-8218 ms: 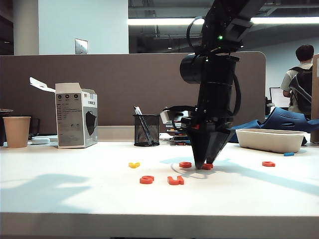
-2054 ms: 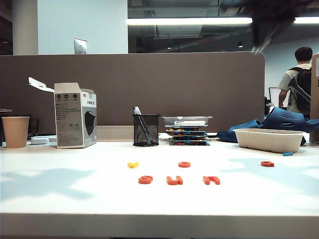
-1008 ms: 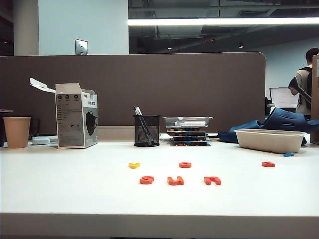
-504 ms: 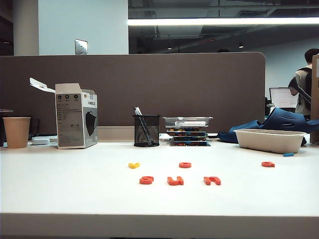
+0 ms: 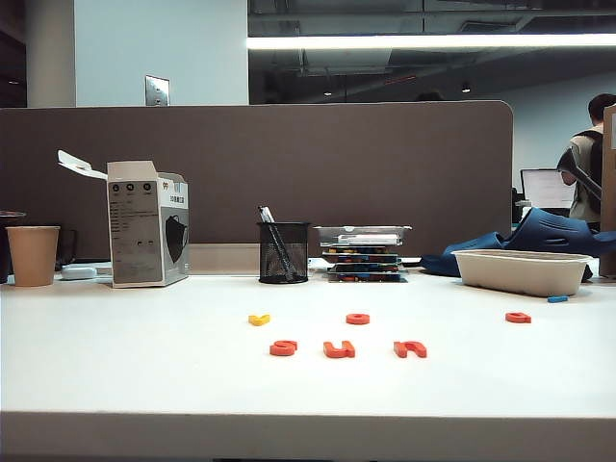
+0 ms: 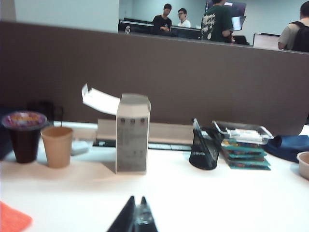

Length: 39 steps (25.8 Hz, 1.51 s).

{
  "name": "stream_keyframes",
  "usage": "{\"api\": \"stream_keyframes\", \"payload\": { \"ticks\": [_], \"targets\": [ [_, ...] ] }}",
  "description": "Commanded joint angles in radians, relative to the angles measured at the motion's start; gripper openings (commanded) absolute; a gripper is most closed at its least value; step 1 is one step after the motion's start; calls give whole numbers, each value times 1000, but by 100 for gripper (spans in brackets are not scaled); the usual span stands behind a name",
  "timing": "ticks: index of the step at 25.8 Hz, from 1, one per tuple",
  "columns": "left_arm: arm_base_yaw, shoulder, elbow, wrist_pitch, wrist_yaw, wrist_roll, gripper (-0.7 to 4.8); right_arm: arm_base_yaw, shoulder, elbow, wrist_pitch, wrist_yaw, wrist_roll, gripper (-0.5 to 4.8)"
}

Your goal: Select the appropriate letters from the row of letter magnets placed on the table to arrange into the word "sun".

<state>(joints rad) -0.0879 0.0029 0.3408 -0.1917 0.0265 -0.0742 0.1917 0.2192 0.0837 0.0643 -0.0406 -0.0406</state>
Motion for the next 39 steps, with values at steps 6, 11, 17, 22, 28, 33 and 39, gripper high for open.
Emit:
{"api": "stream_keyframes", "payload": {
  "ticks": [6,11,17,22,28,33,39],
  "targets": [
    [2,0,-212,268,23,-12,-6,2,-32,-84,82,14,-43,-2],
    [2,-1,-298,357,26,-9,-6,2,-32,-84,68,12,-42,-1],
    [2,0,-333,346,11,-9,-6,2,-32,-84,28,15,-42,-1],
    [2,-1,-333,334,16,-9,-5,2,-32,-84,28,15,-42,-1],
    [2,-1,-333,335,16,-9,-5,2,-32,-84,28,15,-42,-1],
    [2,-1,-333,335,16,-9,-5,2,-32,-84,28,15,-42,-1],
    [2,-1,-333,335,16,-9,-5,2,-32,-84,28,15,-42,-1]
  ]
}}
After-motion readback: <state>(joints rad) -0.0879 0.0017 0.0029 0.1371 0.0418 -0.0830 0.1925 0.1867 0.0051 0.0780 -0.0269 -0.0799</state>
